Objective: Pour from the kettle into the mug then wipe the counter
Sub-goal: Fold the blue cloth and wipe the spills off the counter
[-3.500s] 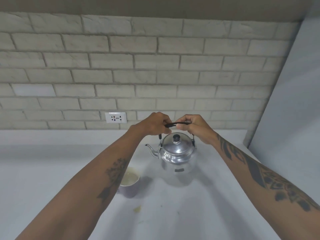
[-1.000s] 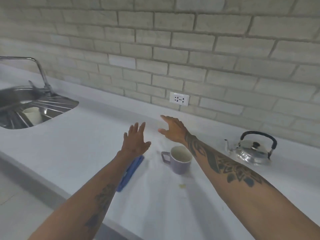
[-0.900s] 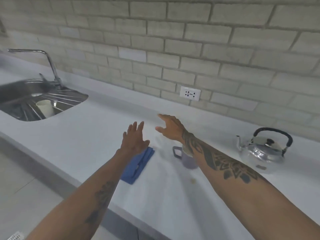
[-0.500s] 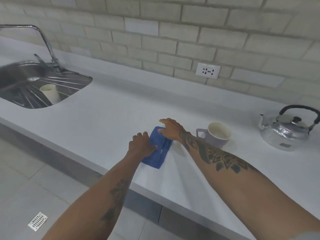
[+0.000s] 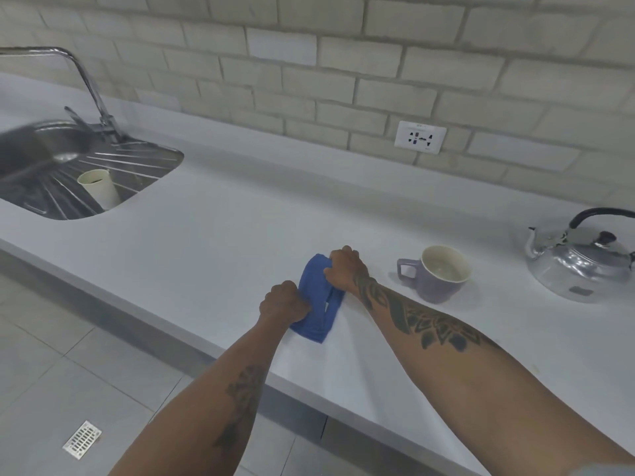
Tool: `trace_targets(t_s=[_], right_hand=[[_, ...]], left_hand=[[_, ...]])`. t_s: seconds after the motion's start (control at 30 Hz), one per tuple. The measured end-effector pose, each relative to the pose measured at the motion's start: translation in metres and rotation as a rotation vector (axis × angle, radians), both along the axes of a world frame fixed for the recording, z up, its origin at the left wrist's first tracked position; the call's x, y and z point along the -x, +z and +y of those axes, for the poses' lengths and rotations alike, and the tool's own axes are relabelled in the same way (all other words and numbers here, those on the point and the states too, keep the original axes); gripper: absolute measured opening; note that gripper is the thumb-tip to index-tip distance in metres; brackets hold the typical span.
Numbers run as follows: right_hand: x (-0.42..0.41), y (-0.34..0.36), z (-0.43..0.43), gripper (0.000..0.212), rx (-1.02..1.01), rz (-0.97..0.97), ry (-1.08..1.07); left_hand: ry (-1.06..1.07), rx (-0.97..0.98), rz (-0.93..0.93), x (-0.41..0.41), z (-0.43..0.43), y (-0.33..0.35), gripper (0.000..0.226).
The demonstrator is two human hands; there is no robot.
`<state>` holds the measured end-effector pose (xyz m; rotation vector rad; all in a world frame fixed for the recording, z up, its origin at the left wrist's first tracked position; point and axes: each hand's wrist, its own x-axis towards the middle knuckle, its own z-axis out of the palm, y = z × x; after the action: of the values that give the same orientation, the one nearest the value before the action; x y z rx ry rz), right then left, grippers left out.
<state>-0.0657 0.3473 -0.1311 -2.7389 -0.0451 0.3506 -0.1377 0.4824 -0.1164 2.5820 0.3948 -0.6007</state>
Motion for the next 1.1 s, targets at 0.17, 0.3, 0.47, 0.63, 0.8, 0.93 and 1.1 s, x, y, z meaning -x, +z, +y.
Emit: trace_targets(t_s=[0.17, 0.3, 0.47, 0.63, 0.8, 0.93, 1.1], right_hand=[[0.001, 0.028, -0.015, 0.028, -0.114, -0.045, -0.008], [0.006, 0.073, -0.039, 0.029, -0.211, -0.15, -0.045], [0.027, 0.128, -0.105, 0.016, -0.275, -0.31, -0.153], [0.079, 0.157, -0.211, 0.016, -0.265, -0.401, -0.331], [0.15, 0.123, -0.316, 0.01, -0.141, -0.275, -0.497], [0.199, 0.069, -0.363, 0.022, -0.09, -0.104, -0.622], [0.221, 0.031, -0.378, 0.029, -0.115, -0.066, -0.693]], left_hand=[[0.039, 0.095, -0.029, 0.0, -0.007, 0.01, 0.037], [0.009, 0.187, -0.113, -0.004, -0.027, 0.031, 0.031], [-0.093, 0.447, -0.13, 0.001, -0.082, 0.066, 0.03], [-0.267, 0.855, 0.13, 0.031, -0.173, 0.08, 0.049], [-0.408, 0.845, 0.364, 0.092, -0.278, 0.057, 0.049], [-0.503, 0.633, 0.398, 0.133, -0.326, 0.01, 0.049], [-0.613, 0.515, 0.307, 0.147, -0.334, -0.017, 0.015]])
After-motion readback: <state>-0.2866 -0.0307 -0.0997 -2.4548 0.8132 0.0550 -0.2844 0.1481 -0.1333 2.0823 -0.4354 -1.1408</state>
